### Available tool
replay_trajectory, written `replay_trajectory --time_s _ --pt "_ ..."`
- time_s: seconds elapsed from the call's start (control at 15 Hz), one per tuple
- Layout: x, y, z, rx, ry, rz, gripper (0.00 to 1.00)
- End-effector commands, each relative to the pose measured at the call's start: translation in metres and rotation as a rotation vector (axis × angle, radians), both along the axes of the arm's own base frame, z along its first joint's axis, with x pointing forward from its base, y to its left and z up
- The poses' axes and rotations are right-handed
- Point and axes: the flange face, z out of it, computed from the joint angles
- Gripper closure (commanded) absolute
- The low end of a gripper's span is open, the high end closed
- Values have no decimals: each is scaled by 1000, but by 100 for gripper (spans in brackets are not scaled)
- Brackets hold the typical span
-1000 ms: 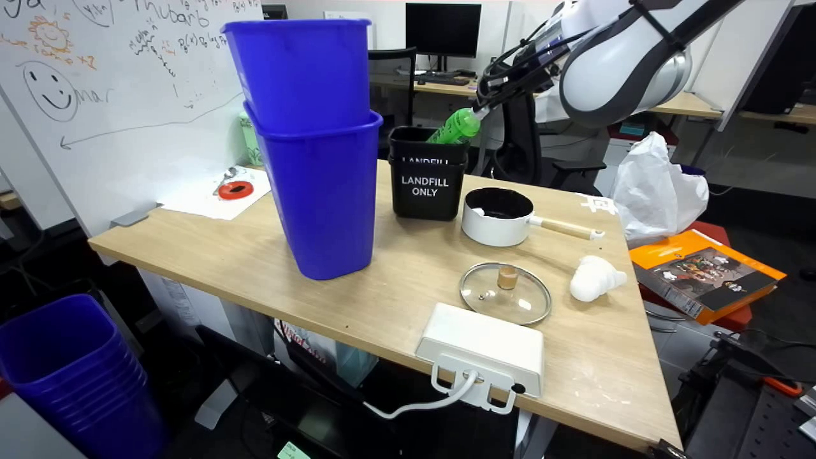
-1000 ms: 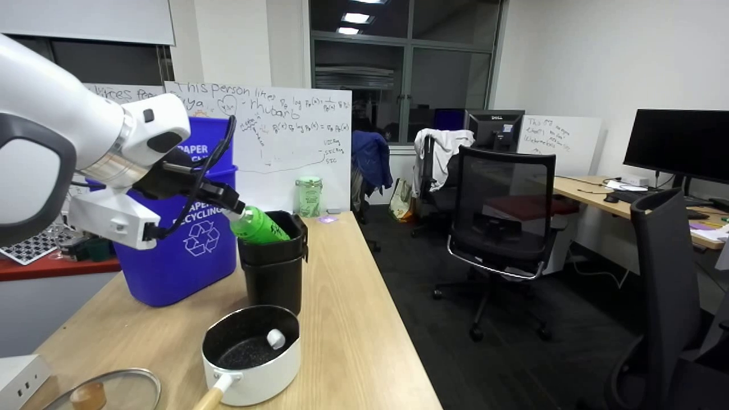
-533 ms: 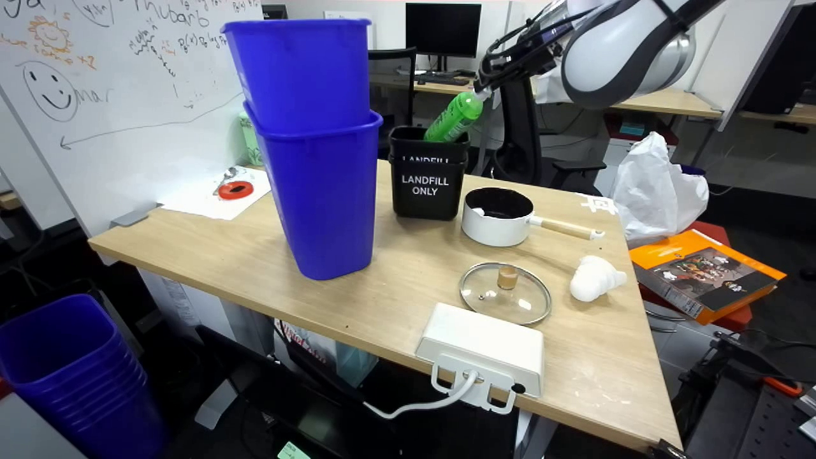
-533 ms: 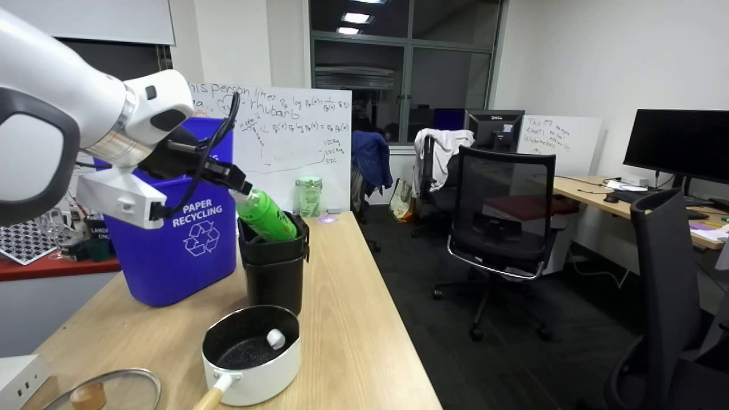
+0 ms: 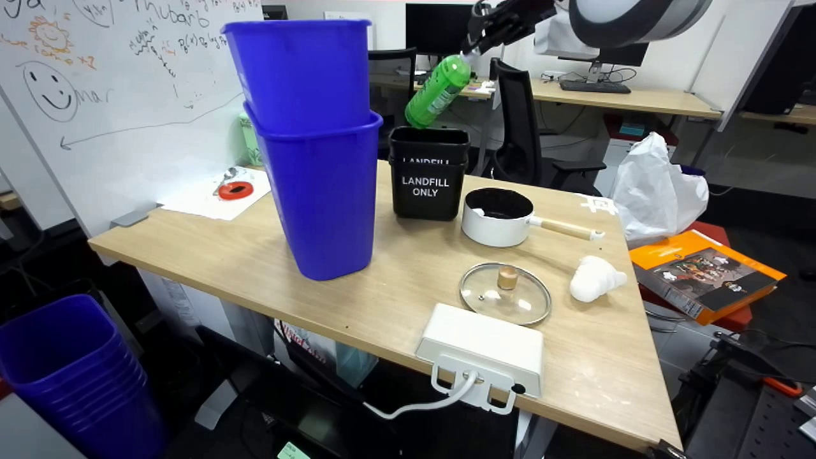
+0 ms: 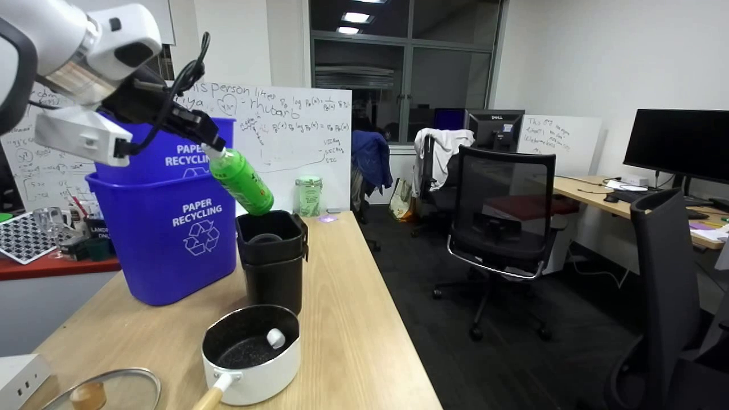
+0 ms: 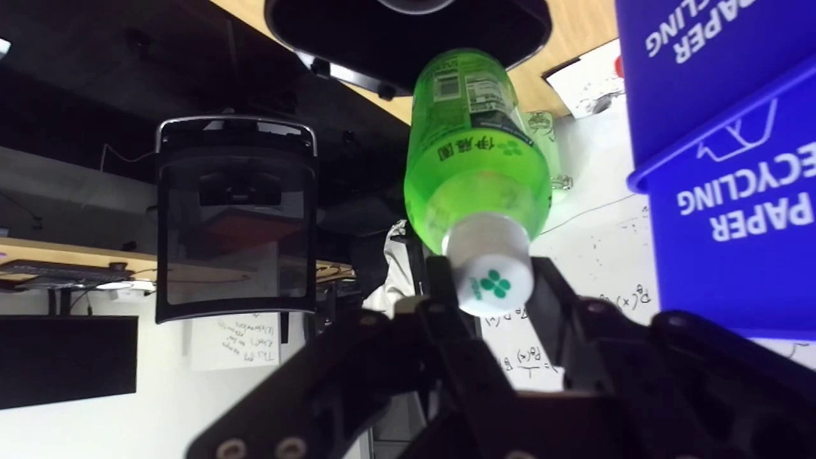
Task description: Take the green bottle out of the black bin and place it on the table
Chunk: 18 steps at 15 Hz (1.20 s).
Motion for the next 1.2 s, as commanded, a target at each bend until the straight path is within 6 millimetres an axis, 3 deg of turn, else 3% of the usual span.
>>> replay_trajectory --time_s 0.0,0.2,0.4,0.6,0.73,0.87,1.13 --pt "-12 33 31 22 90 50 92" --pt "-27 55 62 55 132 126 92" --pt "-47 35 75 44 211 180 92" --pt "-71 -4 58 -15 301 179 92" --pt "-90 -13 38 10 337 167 92" --pt "-106 -12 17 24 356 158 92" --pt "-129 12 -20 1 416 217 92"
